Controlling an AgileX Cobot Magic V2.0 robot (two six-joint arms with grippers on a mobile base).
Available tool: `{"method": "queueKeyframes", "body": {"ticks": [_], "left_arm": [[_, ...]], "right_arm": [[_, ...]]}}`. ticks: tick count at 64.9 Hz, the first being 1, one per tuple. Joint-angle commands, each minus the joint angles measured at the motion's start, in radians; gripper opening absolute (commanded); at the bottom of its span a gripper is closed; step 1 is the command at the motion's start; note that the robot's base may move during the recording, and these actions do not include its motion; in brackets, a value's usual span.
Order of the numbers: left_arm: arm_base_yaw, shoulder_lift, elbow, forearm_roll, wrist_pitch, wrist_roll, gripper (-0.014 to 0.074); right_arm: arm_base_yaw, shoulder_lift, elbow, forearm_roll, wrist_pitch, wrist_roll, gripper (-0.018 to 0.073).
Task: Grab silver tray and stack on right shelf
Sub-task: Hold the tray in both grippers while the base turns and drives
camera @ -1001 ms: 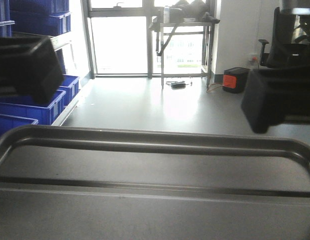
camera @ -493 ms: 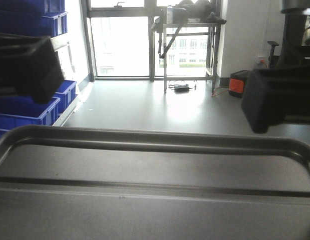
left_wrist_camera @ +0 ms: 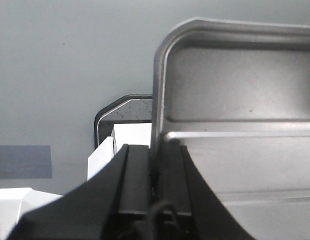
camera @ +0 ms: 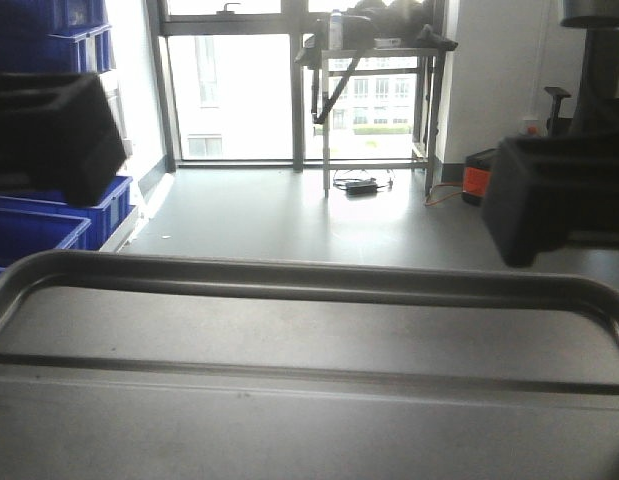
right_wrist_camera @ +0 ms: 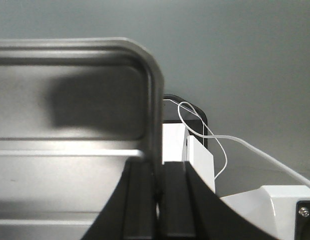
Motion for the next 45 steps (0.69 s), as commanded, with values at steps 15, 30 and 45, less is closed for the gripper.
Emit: {"method": "queueKeyframes", "body": {"ticks": [15,30,45], "left_arm": [[-0.002,-0.025,-0.02,0.054,0.221,0.0,-0.01],[-0.002,-0.025,-0.02,0.054,0.221,0.0,-0.01],[-0.002,-0.025,-0.02,0.054,0.221,0.0,-0.01]], "right_arm": [[-0.002,-0.023,-0.021,-0.057,0.192,0.001,0.0059],[-0.002,-0.023,-0.022,-0.057,0.191,0.001,0.0059],[-0.002,-0.023,-0.022,-0.057,0.191,0.001,0.0059]]}}
